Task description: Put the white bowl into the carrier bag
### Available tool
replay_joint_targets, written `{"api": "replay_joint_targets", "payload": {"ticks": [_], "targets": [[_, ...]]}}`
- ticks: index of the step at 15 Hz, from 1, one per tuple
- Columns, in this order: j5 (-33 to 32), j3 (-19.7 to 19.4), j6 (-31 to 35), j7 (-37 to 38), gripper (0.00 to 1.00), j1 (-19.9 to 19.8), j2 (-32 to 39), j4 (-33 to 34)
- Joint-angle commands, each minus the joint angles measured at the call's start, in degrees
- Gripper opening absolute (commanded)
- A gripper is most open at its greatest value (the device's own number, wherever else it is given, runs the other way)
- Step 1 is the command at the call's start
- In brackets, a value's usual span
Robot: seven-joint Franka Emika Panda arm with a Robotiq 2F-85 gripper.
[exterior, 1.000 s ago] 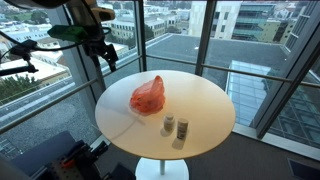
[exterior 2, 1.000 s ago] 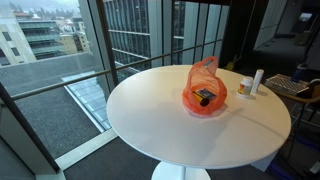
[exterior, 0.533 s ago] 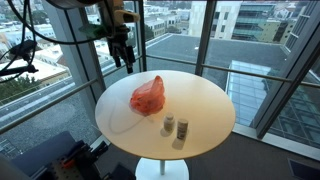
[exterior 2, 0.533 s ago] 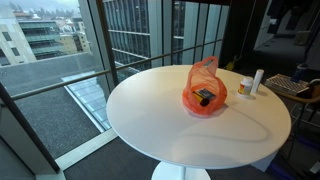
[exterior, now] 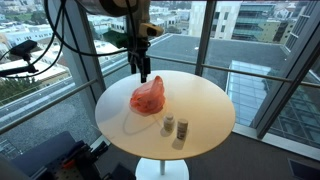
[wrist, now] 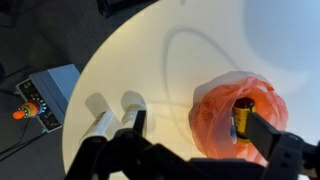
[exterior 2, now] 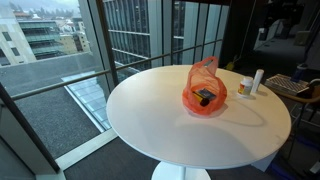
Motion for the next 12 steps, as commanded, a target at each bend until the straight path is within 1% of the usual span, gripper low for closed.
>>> {"api": "replay_joint_targets", "payload": {"ticks": [1, 4, 7, 10, 12], "targets": [[0.0, -0.6, 0.2, -1.2, 1.0, 0.1, 0.8, 0.5], [0.0, -1.2, 0.4, -2.6, 1.0, 0.0, 1.9, 1.6], [0.4, -1.4, 1.6, 0.8, 1.0, -0.4, 3.5, 1.8], [0.1, -2.0, 5.5, 4.2, 1.0, -1.0, 5.7, 1.4], [-0.2, -2.5, 8.3, 3.5, 1.0, -1.3, 7.5, 1.4]]}}
